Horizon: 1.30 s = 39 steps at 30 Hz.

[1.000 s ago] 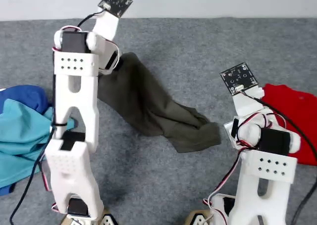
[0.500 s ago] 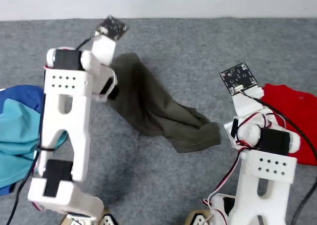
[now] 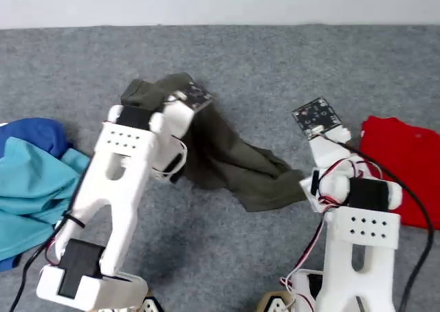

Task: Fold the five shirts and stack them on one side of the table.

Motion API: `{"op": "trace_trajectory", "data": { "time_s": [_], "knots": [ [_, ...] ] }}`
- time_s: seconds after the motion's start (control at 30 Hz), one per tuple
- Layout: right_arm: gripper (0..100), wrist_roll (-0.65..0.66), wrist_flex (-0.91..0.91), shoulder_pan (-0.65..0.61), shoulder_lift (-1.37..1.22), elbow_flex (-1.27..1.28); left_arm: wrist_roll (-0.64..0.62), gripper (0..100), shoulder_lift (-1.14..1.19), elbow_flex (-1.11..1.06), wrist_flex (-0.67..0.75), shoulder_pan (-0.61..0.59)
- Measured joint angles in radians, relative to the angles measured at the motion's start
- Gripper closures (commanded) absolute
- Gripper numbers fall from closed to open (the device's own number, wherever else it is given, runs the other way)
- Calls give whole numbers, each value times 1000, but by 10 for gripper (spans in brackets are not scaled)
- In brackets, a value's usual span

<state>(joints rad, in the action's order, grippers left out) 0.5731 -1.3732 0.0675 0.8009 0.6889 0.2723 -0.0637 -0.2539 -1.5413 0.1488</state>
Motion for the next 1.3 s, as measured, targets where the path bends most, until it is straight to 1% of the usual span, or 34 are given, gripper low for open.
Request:
{"op": "trace_trajectory", "data": {
  "time_s": [0.1,0.2,0.33,0.43,0.53,0.63,0.8,1.07,1.17,1.27,1.3],
  "knots": [
    [840,-12,0,-43,-38,2,0,869,-5,0,0,-91],
    [806,-86,12,-52,-123,2,0,870,-6,0,0,-196],
    [795,-157,31,-60,-276,-23,18,873,-6,0,0,-315],
    [796,-181,43,-97,-397,-74,26,874,-6,0,0,-371],
    [796,-187,80,-107,-500,-92,31,874,-6,0,2,-411],
    [796,-187,140,-115,-589,-95,31,874,-6,0,3,-433],
    [797,-187,195,-114,-703,-95,32,874,-6,0,6,-434],
    [798,-187,292,-115,-812,-95,32,874,-6,0,6,-434],
    [853,-187,322,-114,-847,-95,32,874,-6,0,6,-434],
    [977,-187,325,-110,-875,-110,32,874,-6,0,15,-434],
    [997,-187,325,-107,-881,-120,32,874,-6,0,18,-434]
  ]
}}
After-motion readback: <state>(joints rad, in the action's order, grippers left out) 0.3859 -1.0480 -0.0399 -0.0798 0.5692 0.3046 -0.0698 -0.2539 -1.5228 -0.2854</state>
